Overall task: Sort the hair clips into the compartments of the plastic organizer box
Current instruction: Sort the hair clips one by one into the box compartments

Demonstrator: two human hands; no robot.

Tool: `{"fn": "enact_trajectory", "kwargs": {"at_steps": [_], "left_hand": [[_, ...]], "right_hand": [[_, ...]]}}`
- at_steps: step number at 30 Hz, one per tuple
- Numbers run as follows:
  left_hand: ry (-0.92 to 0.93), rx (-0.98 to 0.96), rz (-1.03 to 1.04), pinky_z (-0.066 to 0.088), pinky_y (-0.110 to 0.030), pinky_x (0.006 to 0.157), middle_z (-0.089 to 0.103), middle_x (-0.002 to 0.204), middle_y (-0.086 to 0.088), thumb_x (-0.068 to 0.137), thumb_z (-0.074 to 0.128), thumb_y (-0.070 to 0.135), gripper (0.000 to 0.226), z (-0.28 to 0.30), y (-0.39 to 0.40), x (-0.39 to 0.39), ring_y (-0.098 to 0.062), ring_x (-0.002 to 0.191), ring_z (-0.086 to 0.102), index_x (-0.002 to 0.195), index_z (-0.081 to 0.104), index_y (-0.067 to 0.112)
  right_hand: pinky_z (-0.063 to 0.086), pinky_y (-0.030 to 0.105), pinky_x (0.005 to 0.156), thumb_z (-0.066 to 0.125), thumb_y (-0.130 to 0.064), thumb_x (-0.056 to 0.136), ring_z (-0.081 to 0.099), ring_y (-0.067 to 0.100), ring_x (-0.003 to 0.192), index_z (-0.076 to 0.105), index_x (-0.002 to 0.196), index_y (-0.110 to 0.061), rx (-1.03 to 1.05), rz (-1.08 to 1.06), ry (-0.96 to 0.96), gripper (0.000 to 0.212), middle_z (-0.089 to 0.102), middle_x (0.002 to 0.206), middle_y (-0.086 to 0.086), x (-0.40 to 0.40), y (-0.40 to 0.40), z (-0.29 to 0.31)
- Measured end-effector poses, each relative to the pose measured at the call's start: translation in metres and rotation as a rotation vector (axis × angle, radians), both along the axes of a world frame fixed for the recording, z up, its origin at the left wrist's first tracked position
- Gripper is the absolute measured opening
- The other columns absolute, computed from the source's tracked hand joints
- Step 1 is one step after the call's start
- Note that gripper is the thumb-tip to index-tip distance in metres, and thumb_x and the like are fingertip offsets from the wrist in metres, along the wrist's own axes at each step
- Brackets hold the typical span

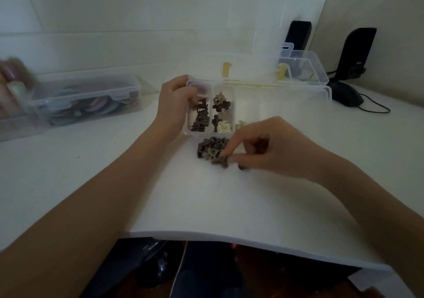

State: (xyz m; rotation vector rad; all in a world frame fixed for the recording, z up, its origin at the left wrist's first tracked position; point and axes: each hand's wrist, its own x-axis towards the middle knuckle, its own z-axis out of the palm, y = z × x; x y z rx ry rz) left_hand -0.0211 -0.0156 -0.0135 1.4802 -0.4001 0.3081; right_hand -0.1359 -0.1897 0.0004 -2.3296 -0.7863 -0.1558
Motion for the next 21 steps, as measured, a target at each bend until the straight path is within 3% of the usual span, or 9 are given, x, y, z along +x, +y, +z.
{"fn": "enact_trajectory", "kwargs": {"at_steps": [3, 8, 13, 16, 21], "left_hand": [[-0.016, 0.030, -0.007, 0.033, -0.013, 0.043, 0.045, 0.048, 0.007, 0.044, 0.041, 0.000, 0.014, 0.000, 0.005, 0.002, -0.004, 0.046, 0.041, 0.054, 0.046, 0.009], [0.013, 0.042, -0.020, 0.036, -0.029, 0.062, 0.056, 0.062, -0.002, 0.043, 0.043, -0.001, 0.030, -0.002, 0.014, 0.013, -0.021, 0.069, 0.047, 0.055, 0.061, 0.021], [0.018, 0.051, -0.011, 0.035, -0.024, 0.056, 0.055, 0.050, 0.013, 0.043, 0.042, 0.000, 0.032, -0.002, 0.014, 0.011, -0.012, 0.056, 0.046, 0.048, 0.062, 0.025], [0.002, 0.046, -0.015, 0.040, -0.019, 0.051, 0.057, 0.050, 0.014, 0.044, 0.042, -0.002, 0.033, -0.002, 0.015, 0.011, -0.005, 0.052, 0.050, 0.049, 0.062, 0.025], [-0.017, 0.047, -0.014, 0.041, -0.019, 0.052, 0.056, 0.051, 0.013, 0.044, 0.043, -0.002, 0.033, -0.003, 0.016, 0.014, -0.007, 0.054, 0.050, 0.048, 0.061, 0.025]], "right_hand": [[0.025, 0.012, 0.043, 0.070, -0.018, 0.081, 0.029, 0.006, 0.039, 0.072, 0.085, -0.018, 0.216, -0.157, -0.144, 0.005, 0.042, 0.043, -0.005, 0.002, -0.013, 0.012], [0.024, 0.011, 0.041, 0.068, -0.013, 0.084, 0.029, 0.006, 0.035, 0.068, 0.082, -0.008, 0.426, -0.422, -0.349, 0.005, 0.044, 0.039, -0.007, 0.012, -0.041, 0.025], [0.024, 0.012, 0.042, 0.069, -0.013, 0.082, 0.027, 0.006, 0.036, 0.067, 0.076, -0.009, 0.355, -0.434, -0.344, 0.007, 0.043, 0.042, -0.001, 0.012, -0.039, 0.019], [0.024, 0.014, 0.042, 0.068, -0.014, 0.080, 0.027, 0.007, 0.036, 0.064, 0.070, -0.014, 0.334, -0.440, -0.337, 0.011, 0.043, 0.042, -0.001, 0.011, -0.037, 0.019], [0.027, 0.014, 0.043, 0.068, -0.015, 0.081, 0.029, 0.010, 0.037, 0.063, 0.071, -0.011, 0.316, -0.424, -0.365, 0.011, 0.040, 0.039, 0.000, 0.008, -0.034, 0.018]]}}
